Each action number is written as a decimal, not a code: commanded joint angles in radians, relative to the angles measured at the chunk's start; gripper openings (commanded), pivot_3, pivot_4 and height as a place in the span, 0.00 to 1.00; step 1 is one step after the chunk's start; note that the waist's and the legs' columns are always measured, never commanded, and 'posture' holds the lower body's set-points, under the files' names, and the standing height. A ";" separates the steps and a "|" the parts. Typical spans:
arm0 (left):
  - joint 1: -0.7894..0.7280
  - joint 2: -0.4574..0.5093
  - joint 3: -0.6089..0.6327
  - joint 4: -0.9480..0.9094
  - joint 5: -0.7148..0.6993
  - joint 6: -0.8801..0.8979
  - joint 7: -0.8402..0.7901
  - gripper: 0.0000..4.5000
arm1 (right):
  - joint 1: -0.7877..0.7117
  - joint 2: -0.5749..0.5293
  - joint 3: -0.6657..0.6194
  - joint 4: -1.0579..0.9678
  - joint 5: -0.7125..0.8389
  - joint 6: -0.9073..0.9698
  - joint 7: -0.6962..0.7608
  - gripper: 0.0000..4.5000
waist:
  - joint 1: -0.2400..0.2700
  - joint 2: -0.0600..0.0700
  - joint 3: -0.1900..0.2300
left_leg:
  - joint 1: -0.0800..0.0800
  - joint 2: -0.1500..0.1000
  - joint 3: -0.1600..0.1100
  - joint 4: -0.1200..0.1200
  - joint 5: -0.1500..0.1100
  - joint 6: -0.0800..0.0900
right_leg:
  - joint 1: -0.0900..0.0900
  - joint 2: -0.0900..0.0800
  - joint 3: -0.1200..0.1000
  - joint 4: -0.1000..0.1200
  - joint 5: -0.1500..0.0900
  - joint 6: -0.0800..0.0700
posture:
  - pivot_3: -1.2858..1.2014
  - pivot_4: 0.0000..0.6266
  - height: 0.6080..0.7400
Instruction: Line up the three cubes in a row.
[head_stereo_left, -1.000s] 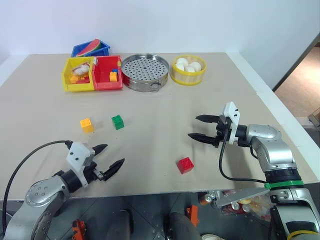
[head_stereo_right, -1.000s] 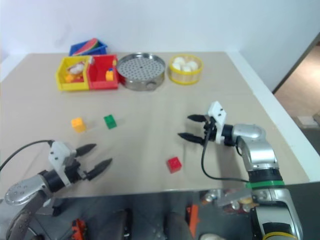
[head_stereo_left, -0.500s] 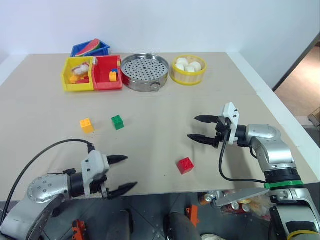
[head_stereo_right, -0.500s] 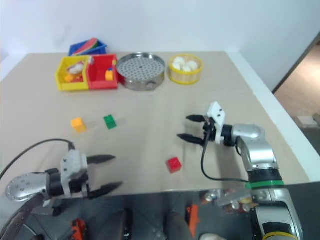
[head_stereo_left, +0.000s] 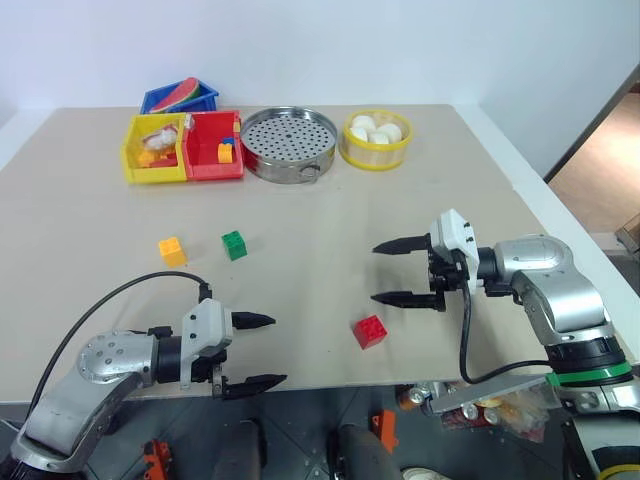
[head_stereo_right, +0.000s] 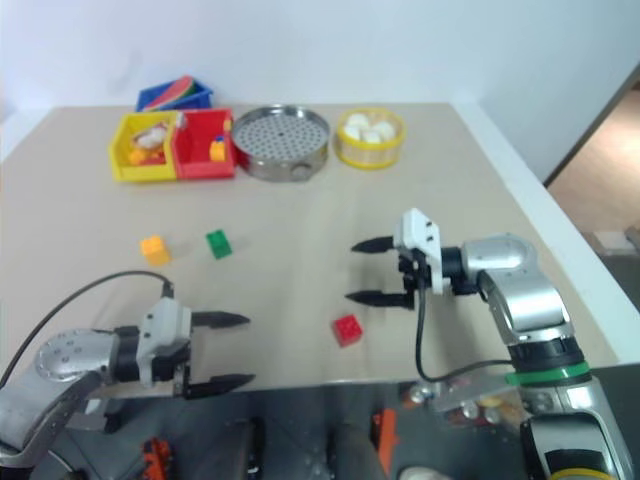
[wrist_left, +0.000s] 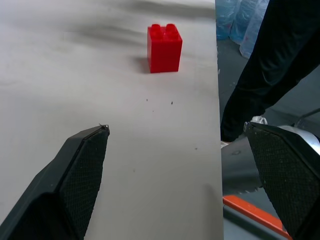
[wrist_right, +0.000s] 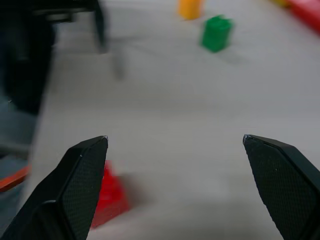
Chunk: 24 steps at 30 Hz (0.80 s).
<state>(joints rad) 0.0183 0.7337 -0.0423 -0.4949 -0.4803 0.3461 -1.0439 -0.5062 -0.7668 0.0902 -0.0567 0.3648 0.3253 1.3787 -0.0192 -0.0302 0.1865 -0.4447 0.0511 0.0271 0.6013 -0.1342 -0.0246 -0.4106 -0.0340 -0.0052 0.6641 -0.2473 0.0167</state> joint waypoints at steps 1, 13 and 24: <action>-0.016 0.005 0.001 -0.003 -0.002 -0.024 -0.017 0.99 | 0.019 -0.036 0.014 -0.069 0.014 -0.014 0.046 1.00 | 0.000 0.000 0.000 | 0.000 0.000 0.000 0.000 0.000 0.000 | 0.000 0.000 0.000 0.000 0.000 0.000 | 0.52 0.24 1.00; -0.011 -0.002 -0.008 -0.025 0.004 -0.006 0.008 0.99 | 0.054 0.013 0.097 -0.035 -0.046 -0.186 0.069 1.00 | -0.001 0.000 0.000 | 0.001 0.001 0.000 0.001 0.000 0.000 | 0.001 0.000 0.000 0.000 0.000 0.000 | 0.52 0.24 1.00; 0.003 -0.006 -0.011 -0.048 0.011 0.009 0.050 0.99 | -0.007 0.077 0.185 0.133 -0.121 -0.319 0.114 1.00 | -0.001 0.000 0.000 | 0.002 0.001 0.000 0.001 0.000 0.000 | 0.002 0.001 0.000 0.000 0.000 0.000 | 0.52 0.24 1.00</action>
<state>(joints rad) 0.0134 0.7269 -0.0531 -0.4951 -0.4700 0.3570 -1.0038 -0.4893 -0.6925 0.2741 0.0650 0.2506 0.0413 1.4710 -0.0199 -0.0303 0.1864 -0.4426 0.0517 0.0275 0.6024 -0.1343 -0.0248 -0.4090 -0.0335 -0.0052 0.6642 -0.2470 0.0164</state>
